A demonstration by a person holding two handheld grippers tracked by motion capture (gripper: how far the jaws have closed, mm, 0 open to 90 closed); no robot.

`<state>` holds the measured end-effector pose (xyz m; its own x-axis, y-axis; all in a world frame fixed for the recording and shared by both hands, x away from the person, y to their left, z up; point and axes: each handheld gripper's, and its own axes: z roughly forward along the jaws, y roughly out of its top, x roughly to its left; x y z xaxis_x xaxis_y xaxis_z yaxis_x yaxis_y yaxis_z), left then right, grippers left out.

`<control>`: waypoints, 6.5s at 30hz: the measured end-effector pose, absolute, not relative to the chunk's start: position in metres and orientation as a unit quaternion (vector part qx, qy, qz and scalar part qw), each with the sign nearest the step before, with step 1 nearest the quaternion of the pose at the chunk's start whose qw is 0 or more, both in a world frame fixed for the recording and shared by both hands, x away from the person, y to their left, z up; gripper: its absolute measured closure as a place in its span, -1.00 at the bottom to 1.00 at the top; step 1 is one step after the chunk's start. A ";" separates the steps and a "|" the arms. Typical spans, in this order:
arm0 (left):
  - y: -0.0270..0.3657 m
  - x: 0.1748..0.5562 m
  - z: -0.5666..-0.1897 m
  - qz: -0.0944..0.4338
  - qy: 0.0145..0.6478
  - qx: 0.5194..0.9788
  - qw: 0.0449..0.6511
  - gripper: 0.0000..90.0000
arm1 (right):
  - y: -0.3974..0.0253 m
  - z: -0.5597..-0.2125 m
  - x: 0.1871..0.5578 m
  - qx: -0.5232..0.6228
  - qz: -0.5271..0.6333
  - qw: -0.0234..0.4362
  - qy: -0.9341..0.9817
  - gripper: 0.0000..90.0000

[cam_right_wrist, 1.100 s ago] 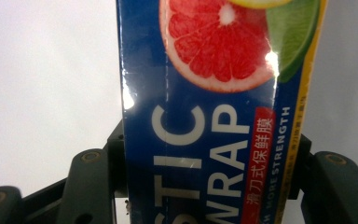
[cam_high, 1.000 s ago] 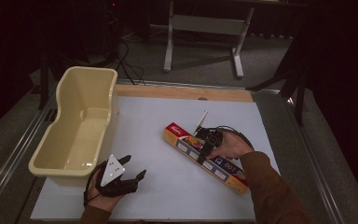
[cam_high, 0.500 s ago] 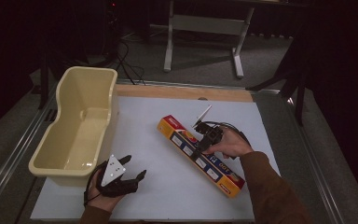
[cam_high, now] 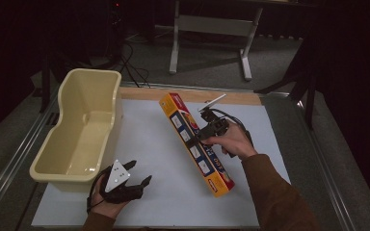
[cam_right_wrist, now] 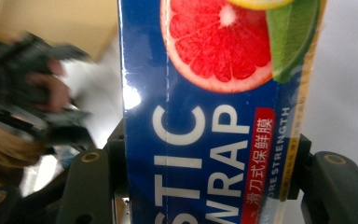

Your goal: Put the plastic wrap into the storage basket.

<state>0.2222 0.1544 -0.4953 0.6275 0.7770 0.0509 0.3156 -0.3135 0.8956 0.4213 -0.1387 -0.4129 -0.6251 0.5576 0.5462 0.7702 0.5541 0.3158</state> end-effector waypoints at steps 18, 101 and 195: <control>0.154 0.222 -0.495 0.248 0.354 0.770 0.469 -0.39 | -0.115 -0.373 0.423 -0.408 -0.353 0.191 -0.820 -0.09; 0.151 0.221 -0.493 0.255 0.343 0.767 0.478 -0.39 | 0.005 -0.335 0.471 -0.493 -0.482 0.261 -0.675 -0.09; 0.153 0.212 -0.490 0.270 0.329 0.758 0.494 -0.38 | 0.135 -0.406 0.428 -0.563 -0.398 0.301 -0.659 -0.16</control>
<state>0.2118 0.1529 -0.4902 0.6379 0.7654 0.0852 0.2318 -0.2963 0.9265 0.4284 0.1353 -0.4064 -0.1841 0.5026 0.8447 0.9815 0.0483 0.1852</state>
